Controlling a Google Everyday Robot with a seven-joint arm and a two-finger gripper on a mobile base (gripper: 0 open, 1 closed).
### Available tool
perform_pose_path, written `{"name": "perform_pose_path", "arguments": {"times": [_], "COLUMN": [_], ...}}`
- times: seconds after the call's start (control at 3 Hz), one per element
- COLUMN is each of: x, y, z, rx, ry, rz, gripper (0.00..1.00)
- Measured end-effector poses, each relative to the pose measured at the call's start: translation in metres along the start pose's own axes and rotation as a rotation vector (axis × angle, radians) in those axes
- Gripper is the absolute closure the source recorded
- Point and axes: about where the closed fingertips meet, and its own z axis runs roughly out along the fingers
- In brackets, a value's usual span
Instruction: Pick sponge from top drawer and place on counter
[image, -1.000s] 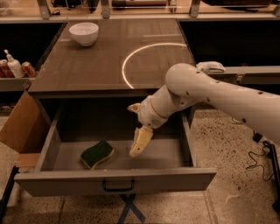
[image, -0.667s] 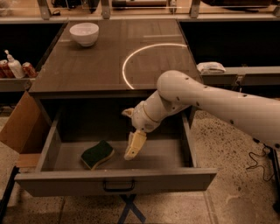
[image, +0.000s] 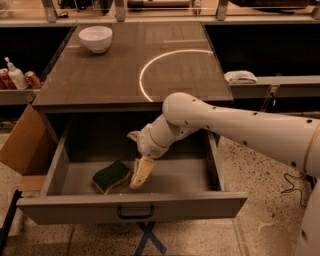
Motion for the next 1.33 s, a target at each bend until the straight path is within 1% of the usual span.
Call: {"name": "perform_pose_path", "arguments": {"times": [0.33,0.67,1.0,1.33], "x": [-0.008,-0.010,-0.012,-0.011], "y": [0.005,0.008,0.007,0.005], "z": [0.027,0.042,0.057,0.069], "rx": [-0.014,-0.024,-0.036,-0.060], "ry": [-0.012,-0.017,-0.024,-0.027], "rz": [-0.030,-0.040,-0.039,-0.033], "gripper": [0.00,0.00,0.00,0.00]}}
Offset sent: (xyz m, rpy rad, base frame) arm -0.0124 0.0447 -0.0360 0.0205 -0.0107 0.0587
